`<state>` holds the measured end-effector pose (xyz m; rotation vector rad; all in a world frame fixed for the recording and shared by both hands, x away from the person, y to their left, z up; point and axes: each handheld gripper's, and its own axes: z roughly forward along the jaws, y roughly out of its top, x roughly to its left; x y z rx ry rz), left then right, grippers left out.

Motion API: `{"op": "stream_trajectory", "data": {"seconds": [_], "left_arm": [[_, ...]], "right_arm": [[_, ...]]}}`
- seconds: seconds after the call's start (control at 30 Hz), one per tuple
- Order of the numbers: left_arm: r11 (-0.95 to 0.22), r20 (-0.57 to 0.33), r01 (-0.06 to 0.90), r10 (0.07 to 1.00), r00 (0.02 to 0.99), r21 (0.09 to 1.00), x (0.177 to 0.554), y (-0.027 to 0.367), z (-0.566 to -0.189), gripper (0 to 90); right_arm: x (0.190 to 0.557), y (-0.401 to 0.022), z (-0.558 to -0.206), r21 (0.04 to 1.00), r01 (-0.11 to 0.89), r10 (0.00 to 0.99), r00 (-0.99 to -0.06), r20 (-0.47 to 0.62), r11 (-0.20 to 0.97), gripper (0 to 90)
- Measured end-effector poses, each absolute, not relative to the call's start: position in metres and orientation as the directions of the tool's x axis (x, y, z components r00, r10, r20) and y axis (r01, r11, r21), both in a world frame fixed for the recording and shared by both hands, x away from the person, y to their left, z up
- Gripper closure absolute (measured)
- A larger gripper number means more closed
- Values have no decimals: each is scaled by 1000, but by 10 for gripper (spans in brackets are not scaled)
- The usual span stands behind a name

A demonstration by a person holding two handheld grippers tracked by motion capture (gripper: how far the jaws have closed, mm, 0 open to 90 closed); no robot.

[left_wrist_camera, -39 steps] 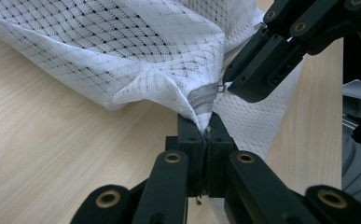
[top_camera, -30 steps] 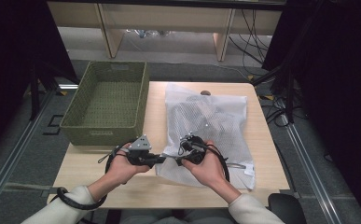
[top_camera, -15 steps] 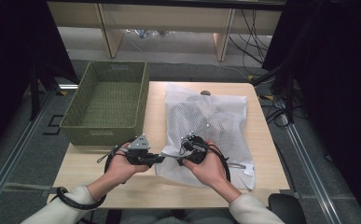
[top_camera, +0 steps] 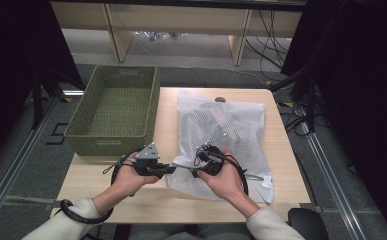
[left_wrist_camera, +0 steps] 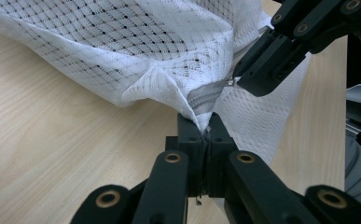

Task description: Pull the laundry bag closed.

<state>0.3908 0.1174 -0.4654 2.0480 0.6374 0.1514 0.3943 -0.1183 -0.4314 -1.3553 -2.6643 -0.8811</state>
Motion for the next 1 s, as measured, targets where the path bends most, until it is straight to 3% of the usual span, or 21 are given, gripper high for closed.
{"op": "stream_trajectory", "data": {"seconds": [1.0], "left_arm": [[-405, -147, 391, 515, 844, 826, 389, 120, -465, 880]], "right_arm": [[396, -130, -434, 457, 758, 739, -617, 270, 465, 871]]}}
